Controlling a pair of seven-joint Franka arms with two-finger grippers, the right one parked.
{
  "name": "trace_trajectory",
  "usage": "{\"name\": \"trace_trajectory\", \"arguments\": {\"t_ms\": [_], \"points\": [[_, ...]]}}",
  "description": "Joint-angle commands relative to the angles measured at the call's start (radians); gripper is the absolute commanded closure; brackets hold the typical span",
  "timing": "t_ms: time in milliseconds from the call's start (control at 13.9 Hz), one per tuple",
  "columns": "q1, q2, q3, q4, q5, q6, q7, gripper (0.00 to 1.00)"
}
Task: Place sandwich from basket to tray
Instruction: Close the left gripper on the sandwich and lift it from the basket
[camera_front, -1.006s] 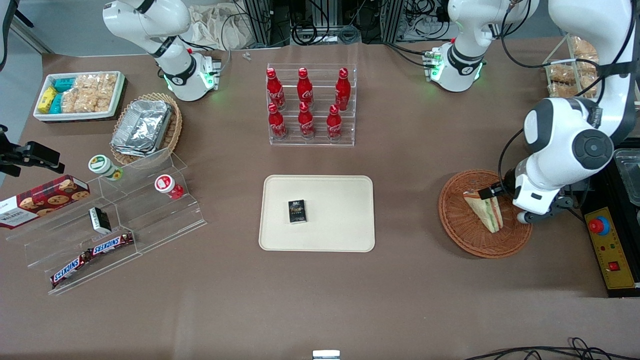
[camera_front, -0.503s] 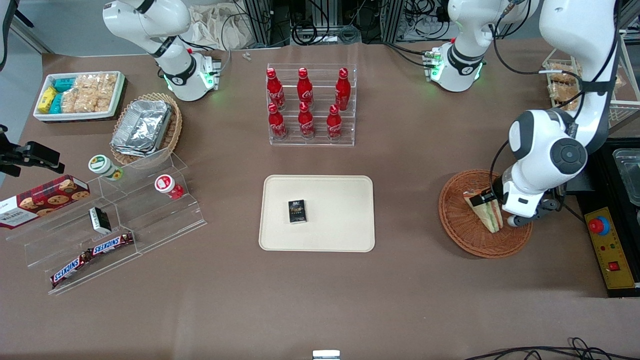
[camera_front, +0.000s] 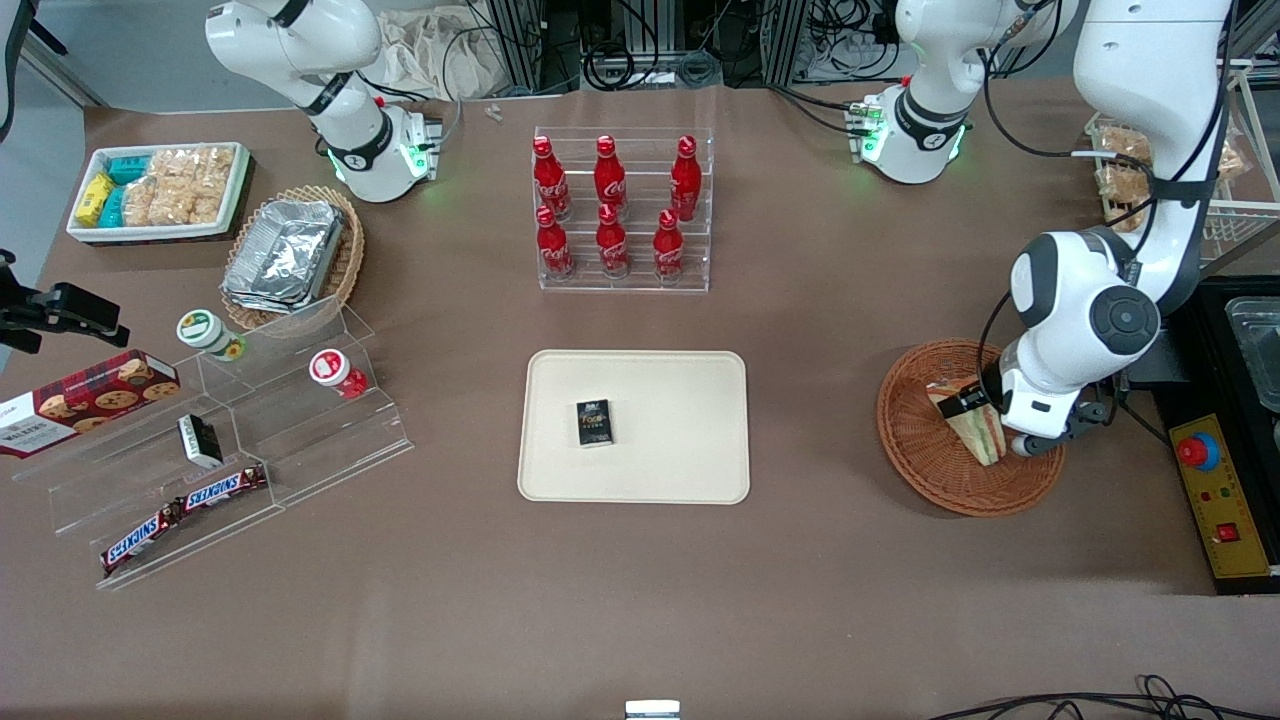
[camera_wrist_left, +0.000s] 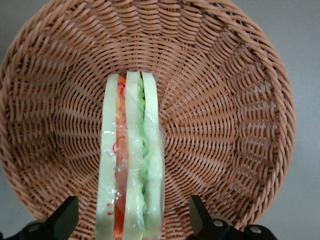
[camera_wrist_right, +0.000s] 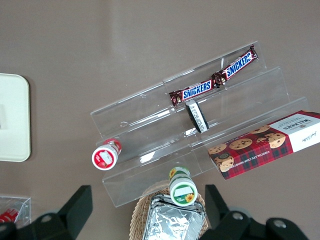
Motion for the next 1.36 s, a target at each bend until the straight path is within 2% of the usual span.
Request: {"name": "trace_trajectory", "arguments": {"t_ms": [0, 287, 431, 862, 1077, 1293], "points": [[0.002, 0.018, 0.001, -0.018, 0.013, 0.05, -0.02, 0.0], [0.002, 0.032, 0.006, -0.023, 0.013, 0.07, -0.02, 0.01], [0.002, 0.03, 0.006, -0.023, 0.013, 0.07, -0.02, 0.1], [0.002, 0.022, 0.012, -0.023, 0.015, 0.067, -0.014, 0.63], [0.002, 0.022, 0.012, -0.023, 0.015, 0.066, -0.013, 0.84], [0.002, 0.019, 0.012, -0.021, 0.015, 0.061, -0.008, 0.9]]}}
